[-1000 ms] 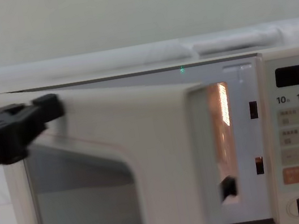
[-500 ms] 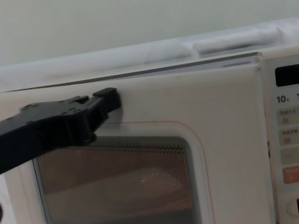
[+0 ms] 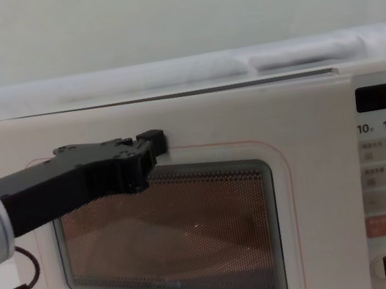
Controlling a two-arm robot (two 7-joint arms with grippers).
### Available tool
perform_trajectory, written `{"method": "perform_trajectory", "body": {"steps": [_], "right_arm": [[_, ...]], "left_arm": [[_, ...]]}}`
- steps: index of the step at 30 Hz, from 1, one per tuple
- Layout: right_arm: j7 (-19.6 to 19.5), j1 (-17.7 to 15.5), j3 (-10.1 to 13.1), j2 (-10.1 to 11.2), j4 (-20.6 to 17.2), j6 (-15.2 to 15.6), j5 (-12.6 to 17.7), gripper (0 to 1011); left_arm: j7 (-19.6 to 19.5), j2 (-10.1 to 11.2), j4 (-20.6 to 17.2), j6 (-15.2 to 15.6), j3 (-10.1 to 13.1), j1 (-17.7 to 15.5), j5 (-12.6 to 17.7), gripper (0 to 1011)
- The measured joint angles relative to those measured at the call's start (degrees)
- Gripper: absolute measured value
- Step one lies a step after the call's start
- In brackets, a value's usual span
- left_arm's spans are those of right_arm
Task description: Press the button to open the microwave door with one hand; close the microwave door with the other hand.
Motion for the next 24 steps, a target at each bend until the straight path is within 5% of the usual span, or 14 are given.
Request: {"method": "perform_trajectory", "body": {"steps": [24], "right_arm": [[0.0, 0.0, 0.0, 0.0, 0.0, 0.0, 0.0, 1002]], "left_arm": [[4.8, -6.6, 5.6, 0.7, 1.2, -3.8, 5.9, 0]]}}
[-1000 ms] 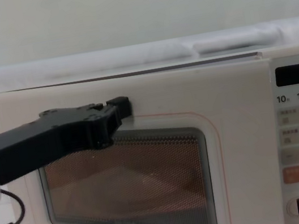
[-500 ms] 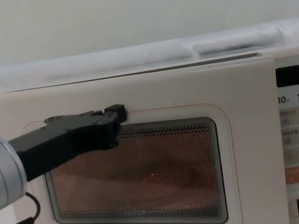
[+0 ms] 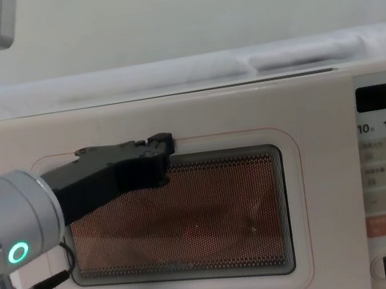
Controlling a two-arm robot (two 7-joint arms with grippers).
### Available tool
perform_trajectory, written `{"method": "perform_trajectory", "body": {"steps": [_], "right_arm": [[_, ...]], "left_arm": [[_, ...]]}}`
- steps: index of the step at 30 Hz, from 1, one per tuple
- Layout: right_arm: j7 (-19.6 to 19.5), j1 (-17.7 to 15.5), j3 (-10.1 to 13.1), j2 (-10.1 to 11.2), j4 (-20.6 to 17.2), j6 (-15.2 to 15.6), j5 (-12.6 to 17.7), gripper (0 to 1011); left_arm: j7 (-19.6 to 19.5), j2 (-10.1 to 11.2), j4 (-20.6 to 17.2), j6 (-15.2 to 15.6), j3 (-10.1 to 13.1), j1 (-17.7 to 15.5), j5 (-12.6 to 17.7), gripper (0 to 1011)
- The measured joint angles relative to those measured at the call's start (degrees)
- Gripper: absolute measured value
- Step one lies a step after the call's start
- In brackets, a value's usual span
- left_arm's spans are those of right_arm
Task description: Press the button to open the microwave door with one hand; close the microwave door with the other hand.
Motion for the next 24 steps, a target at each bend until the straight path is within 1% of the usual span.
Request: {"method": "perform_trajectory", "body": {"steps": [5, 24], "right_arm": [[0.0, 0.0, 0.0, 0.0, 0.0, 0.0, 0.0, 1002], [0.0, 0.0, 0.0, 0.0, 0.0, 0.0, 0.0, 1002]], "left_arm": [[0.7, -1.3, 0.5, 0.1, -0.1, -0.4, 1.1, 0], [1.9, -4.2, 2.1, 0.3, -1.4, -0.6, 3.3, 0]]}}
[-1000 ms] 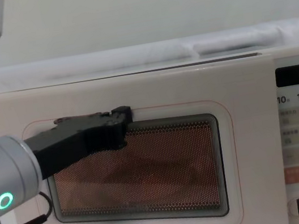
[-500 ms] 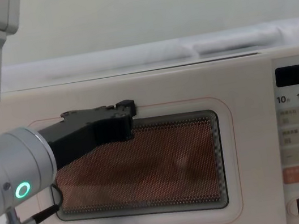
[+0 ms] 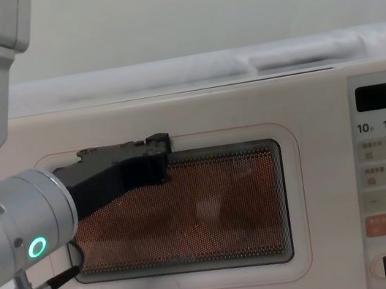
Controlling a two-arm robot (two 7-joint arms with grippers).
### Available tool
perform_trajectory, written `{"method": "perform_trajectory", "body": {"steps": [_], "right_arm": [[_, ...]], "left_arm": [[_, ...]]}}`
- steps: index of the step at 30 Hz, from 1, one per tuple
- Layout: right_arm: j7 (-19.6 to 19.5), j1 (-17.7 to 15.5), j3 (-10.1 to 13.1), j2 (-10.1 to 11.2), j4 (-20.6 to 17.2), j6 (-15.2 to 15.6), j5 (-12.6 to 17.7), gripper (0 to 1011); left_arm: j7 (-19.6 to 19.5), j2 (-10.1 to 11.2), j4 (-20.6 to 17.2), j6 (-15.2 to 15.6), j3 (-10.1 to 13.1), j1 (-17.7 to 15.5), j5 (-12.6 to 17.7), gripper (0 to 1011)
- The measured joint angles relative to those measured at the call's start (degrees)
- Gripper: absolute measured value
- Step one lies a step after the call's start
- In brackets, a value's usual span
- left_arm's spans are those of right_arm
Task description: Press the button to open the microwave door with one hand; close the microwave door with the other hand.
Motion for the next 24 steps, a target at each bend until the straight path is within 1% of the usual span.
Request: {"method": "perform_trajectory", "body": {"steps": [10, 24], "right_arm": [[0.0, 0.0, 0.0, 0.0, 0.0, 0.0, 0.0, 1002], [0.0, 0.0, 0.0, 0.0, 0.0, 0.0, 0.0, 1002]], "left_arm": [[-0.1, -0.8, 0.6, -0.3, -0.7, -0.3, 0.6, 0], [-0.8, -1.4, 1.6, -0.9, -1.3, -0.6, 0.6, 0]]}}
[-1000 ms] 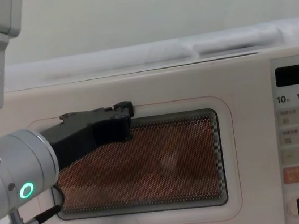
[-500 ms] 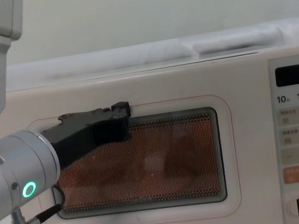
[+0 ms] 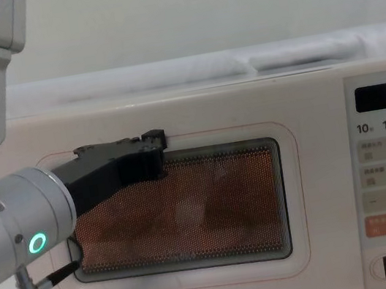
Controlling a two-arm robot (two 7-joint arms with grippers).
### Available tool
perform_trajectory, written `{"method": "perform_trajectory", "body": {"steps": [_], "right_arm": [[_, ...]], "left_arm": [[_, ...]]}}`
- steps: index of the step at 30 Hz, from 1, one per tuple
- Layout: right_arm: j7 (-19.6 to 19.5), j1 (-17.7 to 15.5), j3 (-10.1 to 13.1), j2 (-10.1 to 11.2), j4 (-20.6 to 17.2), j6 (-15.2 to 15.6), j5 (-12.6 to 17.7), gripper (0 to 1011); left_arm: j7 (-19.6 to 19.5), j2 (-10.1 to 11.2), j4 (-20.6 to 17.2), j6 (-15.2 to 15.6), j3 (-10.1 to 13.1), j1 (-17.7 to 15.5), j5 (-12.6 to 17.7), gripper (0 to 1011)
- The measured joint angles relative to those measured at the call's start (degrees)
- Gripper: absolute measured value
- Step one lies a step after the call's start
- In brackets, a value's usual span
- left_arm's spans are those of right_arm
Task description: Press the button to open the microwave door with one hand; close the microwave door with the other hand.
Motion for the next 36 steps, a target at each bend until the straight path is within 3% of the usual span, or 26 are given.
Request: {"method": "perform_trajectory", "body": {"steps": [36], "right_arm": [[0.0, 0.0, 0.0, 0.0, 0.0, 0.0, 0.0, 1002]], "left_arm": [[-0.3, -0.6, 1.8, -0.3, 0.1, -1.1, 0.1, 0]]}}
